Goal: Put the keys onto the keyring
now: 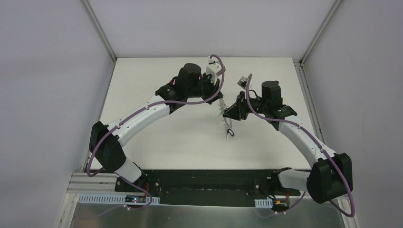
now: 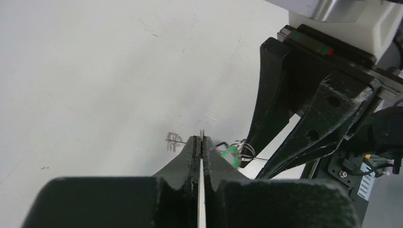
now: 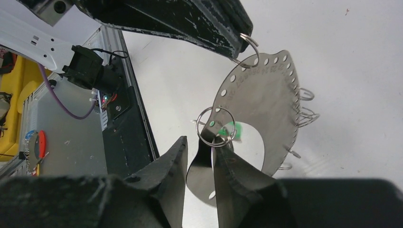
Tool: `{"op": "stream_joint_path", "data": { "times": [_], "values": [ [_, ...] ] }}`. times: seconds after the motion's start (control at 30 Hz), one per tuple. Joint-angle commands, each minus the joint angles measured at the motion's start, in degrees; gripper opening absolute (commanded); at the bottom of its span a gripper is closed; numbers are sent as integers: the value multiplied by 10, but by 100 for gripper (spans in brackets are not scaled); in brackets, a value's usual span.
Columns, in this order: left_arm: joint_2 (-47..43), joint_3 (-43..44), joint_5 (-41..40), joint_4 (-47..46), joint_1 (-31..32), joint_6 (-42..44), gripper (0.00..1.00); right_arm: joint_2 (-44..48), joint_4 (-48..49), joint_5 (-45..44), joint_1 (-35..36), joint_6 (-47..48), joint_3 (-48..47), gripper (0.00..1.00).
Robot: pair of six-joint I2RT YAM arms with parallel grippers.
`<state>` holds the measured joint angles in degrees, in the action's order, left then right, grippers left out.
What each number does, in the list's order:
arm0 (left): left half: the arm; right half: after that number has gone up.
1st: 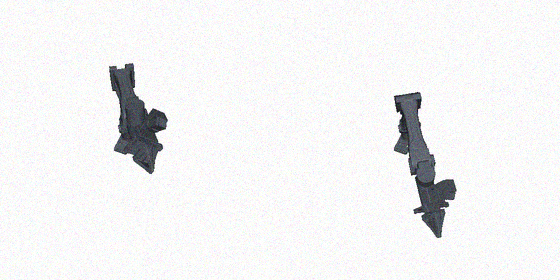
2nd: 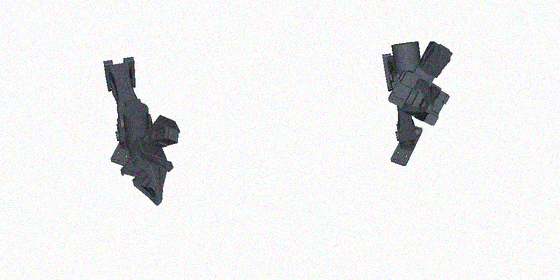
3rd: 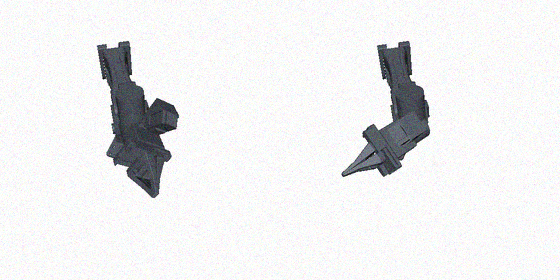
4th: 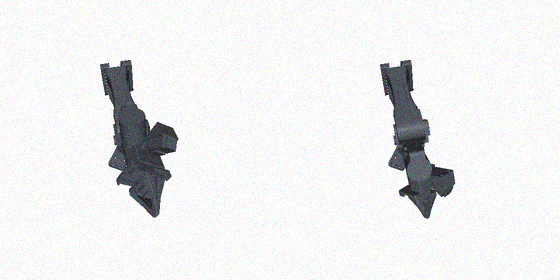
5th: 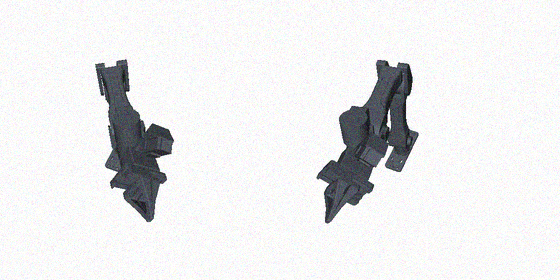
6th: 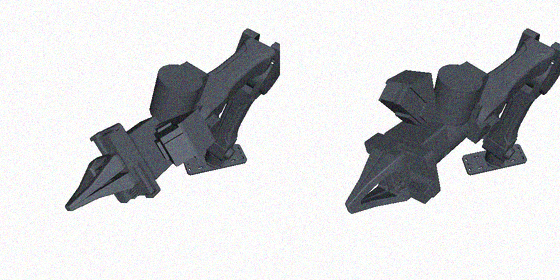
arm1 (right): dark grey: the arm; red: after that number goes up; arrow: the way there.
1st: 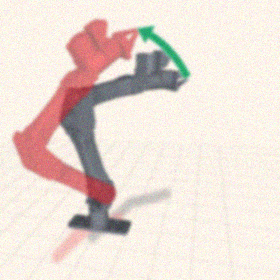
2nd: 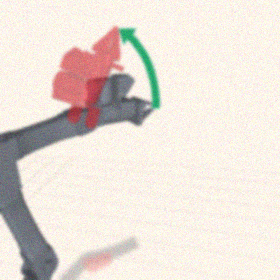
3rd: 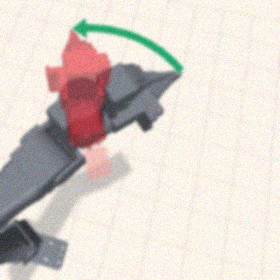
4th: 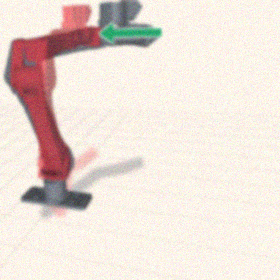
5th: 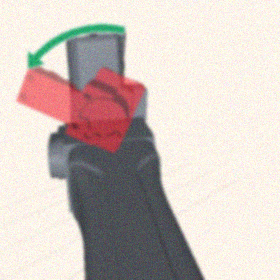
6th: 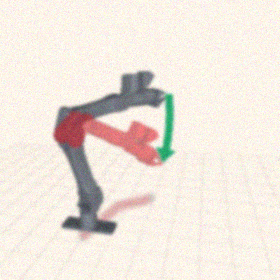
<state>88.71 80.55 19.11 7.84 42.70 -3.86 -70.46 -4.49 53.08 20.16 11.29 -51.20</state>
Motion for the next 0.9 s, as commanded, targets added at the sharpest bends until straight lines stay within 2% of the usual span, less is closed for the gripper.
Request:
{"op": "stream_joint_path", "data": {
  "times": [0.0,0.3,0.57,0.7,0.87],
  "values": [
    [-34,0,57,-67,-8,-15,0,26,59,32,-6,-25,5,30],
    [-34,-10,146,-121,-16,-17,0,50,75,55,-20,-43,16,37],
    [-51,-52,237,-211,-33,-49,0,89,58,71,-56,-31,5,55],
    [-62,-78,282,-268,-39,-87,0,105,23,79,-72,1,-12,55],
    [-71,-111,325,-345,-39,-128,0,113,4,96,-87,10,-37,49]
  ]
}}
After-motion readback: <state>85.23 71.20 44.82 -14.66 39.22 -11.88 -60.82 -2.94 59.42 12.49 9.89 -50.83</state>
